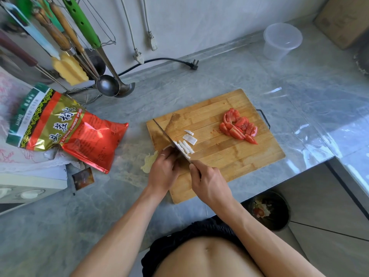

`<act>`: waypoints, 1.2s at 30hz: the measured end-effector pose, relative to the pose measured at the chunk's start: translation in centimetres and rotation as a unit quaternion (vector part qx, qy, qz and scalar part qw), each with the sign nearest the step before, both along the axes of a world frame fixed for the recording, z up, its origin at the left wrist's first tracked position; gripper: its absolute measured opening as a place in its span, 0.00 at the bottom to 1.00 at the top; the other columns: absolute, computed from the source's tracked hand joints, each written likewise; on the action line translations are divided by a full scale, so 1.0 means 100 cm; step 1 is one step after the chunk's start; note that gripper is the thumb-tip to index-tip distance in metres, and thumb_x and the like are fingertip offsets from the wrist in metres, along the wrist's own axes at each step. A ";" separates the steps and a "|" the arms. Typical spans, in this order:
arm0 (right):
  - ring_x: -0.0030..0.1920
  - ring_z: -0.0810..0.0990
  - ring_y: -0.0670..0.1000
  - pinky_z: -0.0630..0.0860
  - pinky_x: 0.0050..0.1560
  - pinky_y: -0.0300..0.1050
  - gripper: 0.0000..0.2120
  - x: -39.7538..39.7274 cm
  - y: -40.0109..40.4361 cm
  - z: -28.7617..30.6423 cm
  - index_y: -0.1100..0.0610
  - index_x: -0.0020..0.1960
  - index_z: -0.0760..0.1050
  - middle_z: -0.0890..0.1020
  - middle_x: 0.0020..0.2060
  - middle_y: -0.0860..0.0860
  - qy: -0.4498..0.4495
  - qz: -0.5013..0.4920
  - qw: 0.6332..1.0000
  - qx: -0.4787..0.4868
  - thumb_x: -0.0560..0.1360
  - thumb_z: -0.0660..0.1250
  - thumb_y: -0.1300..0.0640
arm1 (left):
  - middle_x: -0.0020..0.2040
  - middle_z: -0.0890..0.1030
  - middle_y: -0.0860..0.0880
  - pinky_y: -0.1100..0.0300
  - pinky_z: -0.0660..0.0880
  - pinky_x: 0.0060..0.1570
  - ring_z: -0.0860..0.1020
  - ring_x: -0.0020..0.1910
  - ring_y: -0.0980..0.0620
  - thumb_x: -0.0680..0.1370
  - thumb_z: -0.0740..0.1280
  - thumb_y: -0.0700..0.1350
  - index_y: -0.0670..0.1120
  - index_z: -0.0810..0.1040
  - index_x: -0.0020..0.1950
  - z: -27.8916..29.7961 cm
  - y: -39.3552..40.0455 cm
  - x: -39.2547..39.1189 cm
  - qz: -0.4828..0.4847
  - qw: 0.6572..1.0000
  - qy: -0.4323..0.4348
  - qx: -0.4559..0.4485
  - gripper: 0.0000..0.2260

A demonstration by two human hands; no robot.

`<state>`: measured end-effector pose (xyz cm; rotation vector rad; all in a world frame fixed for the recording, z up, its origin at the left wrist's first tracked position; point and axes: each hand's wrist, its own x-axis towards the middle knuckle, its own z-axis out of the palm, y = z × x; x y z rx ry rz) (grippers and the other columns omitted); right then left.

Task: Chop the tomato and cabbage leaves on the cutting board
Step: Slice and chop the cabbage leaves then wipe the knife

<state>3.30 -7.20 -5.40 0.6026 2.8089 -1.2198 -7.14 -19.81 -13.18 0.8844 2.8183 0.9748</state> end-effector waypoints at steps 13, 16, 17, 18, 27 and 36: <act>0.24 0.61 0.48 0.63 0.27 0.52 0.19 0.001 0.007 0.010 0.49 0.33 0.63 0.65 0.23 0.47 0.034 0.004 0.998 -0.061 0.83 0.58 0.54 | 0.57 0.83 0.45 0.50 0.74 0.62 0.78 0.60 0.47 0.76 0.64 0.40 0.42 0.83 0.57 0.000 -0.014 -0.002 -0.055 0.994 0.089 -0.024 0.12; 0.24 0.61 0.49 0.63 0.27 0.51 0.19 0.005 0.004 0.009 0.49 0.33 0.61 0.65 0.23 0.47 0.027 0.006 0.998 -0.055 0.83 0.58 0.53 | 0.56 0.83 0.44 0.51 0.76 0.60 0.77 0.59 0.47 0.73 0.68 0.37 0.42 0.83 0.56 0.003 -0.014 -0.004 -0.059 0.995 0.078 -0.013 0.13; 0.24 0.61 0.49 0.62 0.27 0.51 0.20 0.006 0.004 0.008 0.49 0.33 0.61 0.64 0.23 0.47 0.026 0.005 0.998 -0.055 0.83 0.57 0.53 | 0.56 0.83 0.43 0.51 0.76 0.59 0.77 0.59 0.47 0.73 0.68 0.38 0.42 0.83 0.56 0.003 -0.014 -0.004 -0.055 0.996 0.069 -0.011 0.13; 0.24 0.61 0.49 0.62 0.27 0.51 0.20 0.006 0.004 0.007 0.49 0.33 0.61 0.64 0.23 0.47 0.023 0.006 0.998 -0.054 0.83 0.57 0.53 | 0.57 0.82 0.44 0.50 0.77 0.59 0.77 0.59 0.47 0.73 0.67 0.39 0.41 0.83 0.56 0.003 -0.015 -0.004 -0.050 0.997 0.059 -0.012 0.13; 0.25 0.62 0.50 0.62 0.27 0.50 0.19 0.005 -0.001 0.003 0.49 0.33 0.62 0.65 0.24 0.48 0.018 0.008 0.999 -0.040 0.83 0.57 0.52 | 0.57 0.81 0.43 0.51 0.77 0.58 0.75 0.60 0.47 0.70 0.70 0.35 0.42 0.82 0.58 0.004 -0.015 -0.003 -0.063 0.997 0.054 -0.009 0.16; 0.25 0.60 0.50 0.60 0.28 0.47 0.17 0.004 -0.001 -0.003 0.57 0.37 0.67 0.65 0.24 0.49 0.028 -0.042 0.997 -0.059 0.83 0.57 0.54 | 0.60 0.80 0.43 0.51 0.74 0.63 0.76 0.61 0.47 0.68 0.71 0.33 0.40 0.80 0.61 0.005 -0.017 -0.001 -0.053 0.999 0.013 -0.002 0.21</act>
